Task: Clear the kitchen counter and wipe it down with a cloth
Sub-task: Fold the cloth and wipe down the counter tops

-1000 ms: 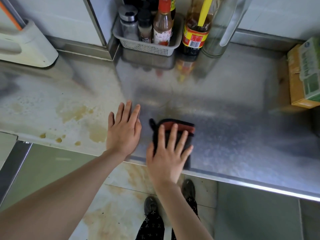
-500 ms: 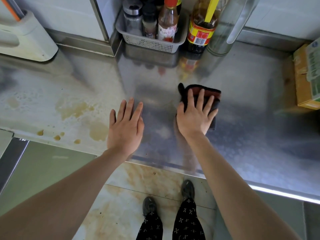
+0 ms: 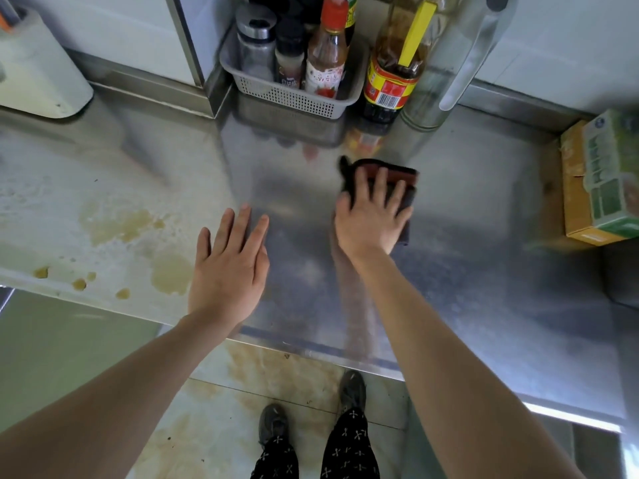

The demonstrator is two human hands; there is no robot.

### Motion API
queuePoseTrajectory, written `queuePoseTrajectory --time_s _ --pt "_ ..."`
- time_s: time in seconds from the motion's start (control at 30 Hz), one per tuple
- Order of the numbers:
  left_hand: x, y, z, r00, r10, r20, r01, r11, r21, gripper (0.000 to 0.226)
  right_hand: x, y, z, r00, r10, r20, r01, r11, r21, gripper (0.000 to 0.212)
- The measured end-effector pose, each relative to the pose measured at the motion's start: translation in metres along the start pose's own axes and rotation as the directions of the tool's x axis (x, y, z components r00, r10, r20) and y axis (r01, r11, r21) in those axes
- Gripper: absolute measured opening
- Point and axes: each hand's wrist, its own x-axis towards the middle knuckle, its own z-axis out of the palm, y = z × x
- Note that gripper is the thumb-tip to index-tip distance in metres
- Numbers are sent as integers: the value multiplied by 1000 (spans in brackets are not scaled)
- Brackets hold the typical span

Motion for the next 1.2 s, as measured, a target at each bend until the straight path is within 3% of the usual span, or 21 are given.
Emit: queuePoseTrajectory --time_s 0.1,0.2,0.27,0.4,0.47,0.53,0.63,0.7,0.73,0.87,0.9,0.97,1.1,1.13,1.17,1.2 --pt "-1 0 1 1000 -5 0 5 1000 16 51 -32 -25 14 919 -392 51 394 917 -61 52" --pt "-1 -1 1 1000 3 5 -3 999 33 50 -16 -14 8 817 -560 141 575 809 -119 51" --pt "-1 -1 2 1000 -3 -3 3 999 37 49 14 -1 2 856 -503 120 516 845 -141 51" --pt "0 0 3 999 -17 -29 18 999 35 48 58 -7 -4 977 -205 57 209 975 -77 52" --pt "0 0 2 999 -28 -28 28 999 27 47 57 -24 0 975 -216 58 221 971 -91 53" --pt "-1 1 1 999 -35 -15 36 999 36 48 50 -37 5 898 -428 102 438 891 -119 52" --pt "0 1 -1 999 -32 12 31 998 56 49 48 -38 7 621 -753 218 783 608 -131 52" --pt "0 1 -3 999 -41 19 40 997 68 49 63 -33 4 492 -831 261 871 473 -136 54" --pt "0 2 -4 999 -46 20 45 997 70 49 72 -31 3 486 -834 261 874 466 -139 53" --pt "1 3 -5 998 -62 15 61 996 63 48 75 -51 7 692 -698 184 721 681 -129 52" --pt "0 3 -4 998 -65 17 64 996 64 48 68 -60 9 703 -686 186 710 694 -122 52" --pt "0 3 -4 997 -67 23 65 995 71 49 55 -68 14 618 -760 201 785 611 -101 54" --pt "0 3 -4 997 -74 32 71 994 78 49 75 -66 10 301 -903 308 953 292 -76 55" --pt "0 2 -4 996 -78 33 75 994 75 49 86 -71 10 269 -905 329 963 255 -86 55" --pt "0 2 -4 996 -78 31 75 995 70 49 95 -79 11 290 -900 326 957 275 -94 54" --pt "0 2 -3 997 -77 31 75 995 66 49 101 -90 12 356 -882 308 934 344 -96 53"
